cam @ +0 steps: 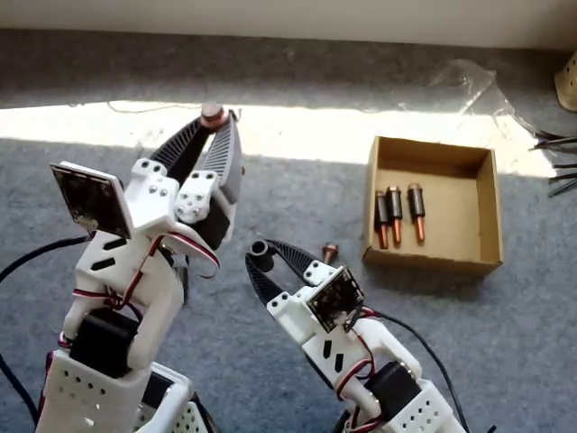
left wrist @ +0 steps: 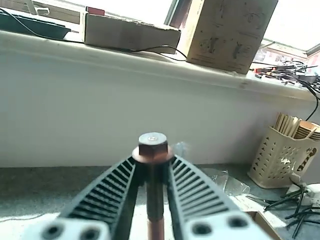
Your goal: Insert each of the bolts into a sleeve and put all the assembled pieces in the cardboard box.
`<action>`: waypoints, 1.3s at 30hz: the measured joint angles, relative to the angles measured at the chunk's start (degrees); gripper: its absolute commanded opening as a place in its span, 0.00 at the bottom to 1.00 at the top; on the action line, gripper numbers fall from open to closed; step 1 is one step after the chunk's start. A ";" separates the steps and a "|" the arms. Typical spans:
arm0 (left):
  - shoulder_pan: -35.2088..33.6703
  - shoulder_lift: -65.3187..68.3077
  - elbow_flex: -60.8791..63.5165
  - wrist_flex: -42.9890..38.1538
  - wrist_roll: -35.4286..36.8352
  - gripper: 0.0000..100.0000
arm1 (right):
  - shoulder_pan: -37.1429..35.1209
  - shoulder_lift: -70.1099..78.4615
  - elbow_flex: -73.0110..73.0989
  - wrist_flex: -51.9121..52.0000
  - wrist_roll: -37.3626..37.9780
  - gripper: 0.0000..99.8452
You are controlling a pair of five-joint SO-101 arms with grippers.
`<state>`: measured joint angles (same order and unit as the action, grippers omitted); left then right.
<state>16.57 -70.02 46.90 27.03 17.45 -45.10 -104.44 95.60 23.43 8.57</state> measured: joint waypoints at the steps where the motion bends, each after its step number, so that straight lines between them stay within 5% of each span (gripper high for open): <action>1: 0.44 -0.70 0.97 0.00 0.00 0.01 | 0.00 0.00 0.00 0.00 0.00 0.00; 9: 4.84 -11.96 9.76 0.00 -4.84 0.01 | 0.00 0.00 0.09 0.00 0.35 0.00; 16: 7.30 -18.46 10.90 7.82 -4.84 0.01 | 0.00 0.00 0.09 0.00 0.35 0.00; 39: 7.56 -28.84 22.77 8.09 -2.11 0.01 | 0.00 0.00 0.09 0.00 0.35 0.00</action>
<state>24.13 -98.86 69.67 35.12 15.34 -45.10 -104.44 95.69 23.43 8.92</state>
